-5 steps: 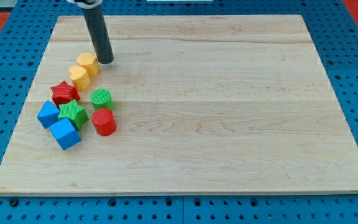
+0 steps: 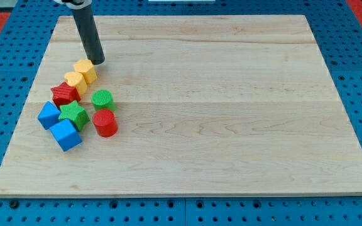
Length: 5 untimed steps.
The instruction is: Push yellow blocks to the down slightly
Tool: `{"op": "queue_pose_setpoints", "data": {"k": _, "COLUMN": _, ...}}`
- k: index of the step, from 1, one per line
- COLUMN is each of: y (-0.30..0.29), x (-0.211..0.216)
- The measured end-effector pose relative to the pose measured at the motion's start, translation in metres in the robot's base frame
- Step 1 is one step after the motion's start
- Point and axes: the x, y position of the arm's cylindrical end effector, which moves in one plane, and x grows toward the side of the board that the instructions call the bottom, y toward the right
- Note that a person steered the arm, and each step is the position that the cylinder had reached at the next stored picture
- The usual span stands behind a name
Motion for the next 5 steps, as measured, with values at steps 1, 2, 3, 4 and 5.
{"op": "queue_pose_setpoints", "data": {"k": 1, "y": -0.005, "x": -0.014}}
{"op": "queue_pose_setpoints", "data": {"k": 2, "y": 0.013, "x": 0.019}}
{"op": "queue_pose_setpoints", "data": {"k": 3, "y": 0.038, "x": 0.044}}
{"op": "queue_pose_setpoints", "data": {"k": 4, "y": 0.037, "x": 0.006}}
{"op": "queue_pose_setpoints", "data": {"k": 5, "y": -0.015, "x": 0.011}}
